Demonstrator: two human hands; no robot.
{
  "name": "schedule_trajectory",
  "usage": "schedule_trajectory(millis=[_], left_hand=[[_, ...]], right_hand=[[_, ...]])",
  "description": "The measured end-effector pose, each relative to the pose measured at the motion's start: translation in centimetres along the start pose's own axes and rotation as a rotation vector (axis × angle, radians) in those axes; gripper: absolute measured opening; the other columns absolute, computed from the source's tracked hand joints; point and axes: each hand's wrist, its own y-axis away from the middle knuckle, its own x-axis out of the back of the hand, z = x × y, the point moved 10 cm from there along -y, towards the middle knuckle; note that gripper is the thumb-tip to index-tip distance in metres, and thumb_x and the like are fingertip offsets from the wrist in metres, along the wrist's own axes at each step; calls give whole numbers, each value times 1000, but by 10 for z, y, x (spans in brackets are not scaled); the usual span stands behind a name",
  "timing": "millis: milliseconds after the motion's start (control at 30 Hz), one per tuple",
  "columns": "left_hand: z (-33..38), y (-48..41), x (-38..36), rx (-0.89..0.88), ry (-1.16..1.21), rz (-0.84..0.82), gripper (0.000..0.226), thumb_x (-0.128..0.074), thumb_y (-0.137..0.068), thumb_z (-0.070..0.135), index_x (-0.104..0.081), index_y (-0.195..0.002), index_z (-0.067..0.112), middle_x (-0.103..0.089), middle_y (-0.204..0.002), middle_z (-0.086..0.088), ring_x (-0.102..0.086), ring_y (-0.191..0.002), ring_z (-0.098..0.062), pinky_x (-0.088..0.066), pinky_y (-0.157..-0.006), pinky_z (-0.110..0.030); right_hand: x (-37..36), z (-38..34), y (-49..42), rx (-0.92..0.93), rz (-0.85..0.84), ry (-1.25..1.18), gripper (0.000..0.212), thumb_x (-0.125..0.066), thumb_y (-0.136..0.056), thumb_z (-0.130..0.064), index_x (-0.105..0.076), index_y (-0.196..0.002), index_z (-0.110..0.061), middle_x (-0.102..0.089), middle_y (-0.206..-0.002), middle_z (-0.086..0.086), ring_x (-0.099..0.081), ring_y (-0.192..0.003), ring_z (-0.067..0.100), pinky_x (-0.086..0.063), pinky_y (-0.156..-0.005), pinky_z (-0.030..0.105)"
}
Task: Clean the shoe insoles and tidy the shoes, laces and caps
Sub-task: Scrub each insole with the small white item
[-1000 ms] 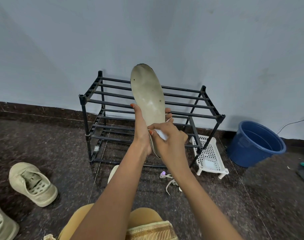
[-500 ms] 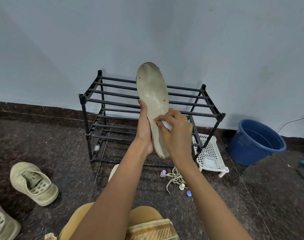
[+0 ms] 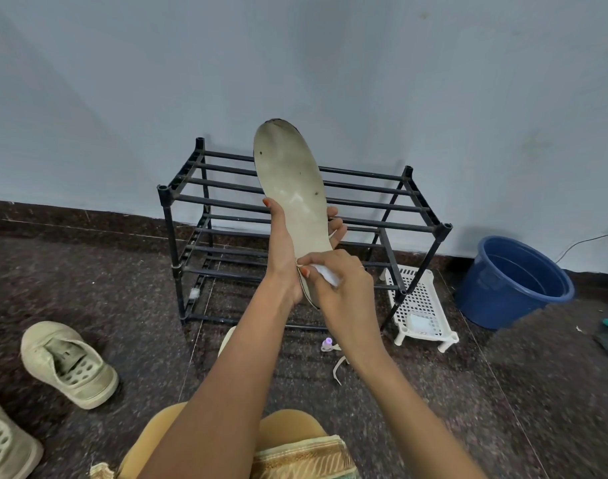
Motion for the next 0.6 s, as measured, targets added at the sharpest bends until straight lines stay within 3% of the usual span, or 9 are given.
schedule_trajectory(millis=[167, 400, 600], left_hand=[[-7, 3, -3, 66, -40, -41, 88, -17, -83, 76, -63, -91, 2, -67, -76, -11, -66, -73, -18, -56, -77, -27], [-13, 9, -12, 112, -162, -101, 92, -3, -82, 75, -67, -91, 10, -71, -82, -6, -68, -77, -18, -56, -73, -27], [-12, 6, -9, 94, -138, -95, 97, 0, -81, 77, -64, -104, 8, -71, -88, -4, -68, -84, -17, -55, -80, -28]], right_hand=[[1, 0, -5, 42, 34, 125, 13, -59, -81, -15, -69, -89, -19, -64, -94, 0, -53, -91, 21, -43, -82, 44], [16, 3, -25, 76, 156, 287, 12, -61, -85, -10, -69, -94, -13, -59, -103, 1, -51, -95, 19, -42, -65, 28], [10, 3, -26, 99, 143, 323, 14, -59, -86, -8, -68, -97, -10, -60, -101, 5, -51, -96, 22, -37, -65, 24]])
